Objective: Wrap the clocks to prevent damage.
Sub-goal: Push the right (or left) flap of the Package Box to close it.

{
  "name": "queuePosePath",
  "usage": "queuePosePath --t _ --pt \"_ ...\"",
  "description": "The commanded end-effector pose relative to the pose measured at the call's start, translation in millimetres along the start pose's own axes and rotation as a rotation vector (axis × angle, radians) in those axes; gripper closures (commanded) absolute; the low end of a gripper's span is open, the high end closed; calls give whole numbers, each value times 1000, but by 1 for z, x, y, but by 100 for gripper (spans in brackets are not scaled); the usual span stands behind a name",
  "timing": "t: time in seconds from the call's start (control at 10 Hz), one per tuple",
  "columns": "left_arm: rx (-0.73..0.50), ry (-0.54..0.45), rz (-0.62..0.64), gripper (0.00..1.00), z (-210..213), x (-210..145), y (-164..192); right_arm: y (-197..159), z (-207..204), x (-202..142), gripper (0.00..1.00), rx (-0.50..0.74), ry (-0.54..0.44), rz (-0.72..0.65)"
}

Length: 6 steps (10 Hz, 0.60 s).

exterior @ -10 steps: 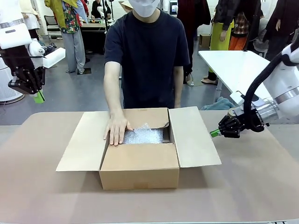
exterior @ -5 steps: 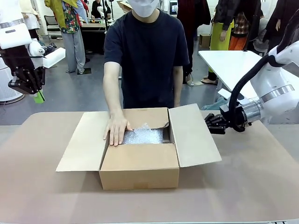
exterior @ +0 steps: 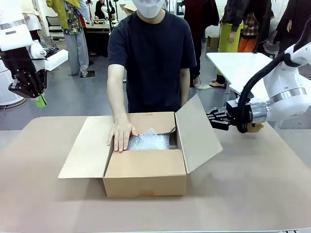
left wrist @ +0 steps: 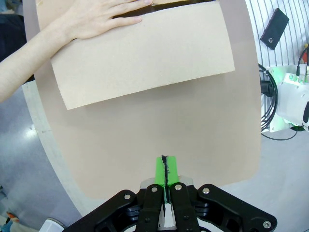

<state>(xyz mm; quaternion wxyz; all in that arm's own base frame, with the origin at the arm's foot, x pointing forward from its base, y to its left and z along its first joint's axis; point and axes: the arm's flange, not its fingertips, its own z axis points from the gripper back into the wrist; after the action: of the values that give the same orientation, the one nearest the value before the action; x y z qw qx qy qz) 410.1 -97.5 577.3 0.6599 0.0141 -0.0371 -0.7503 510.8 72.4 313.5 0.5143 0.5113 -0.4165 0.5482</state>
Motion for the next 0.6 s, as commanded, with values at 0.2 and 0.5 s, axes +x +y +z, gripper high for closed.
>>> queuePosePath --t 0.2,0.5 --pt "12 6 19 99 1 1 -1 -6 -47 1 99 11 45 62" --pt "12 6 19 99 1 1 -1 -12 -72 -9 99 45 66 48"
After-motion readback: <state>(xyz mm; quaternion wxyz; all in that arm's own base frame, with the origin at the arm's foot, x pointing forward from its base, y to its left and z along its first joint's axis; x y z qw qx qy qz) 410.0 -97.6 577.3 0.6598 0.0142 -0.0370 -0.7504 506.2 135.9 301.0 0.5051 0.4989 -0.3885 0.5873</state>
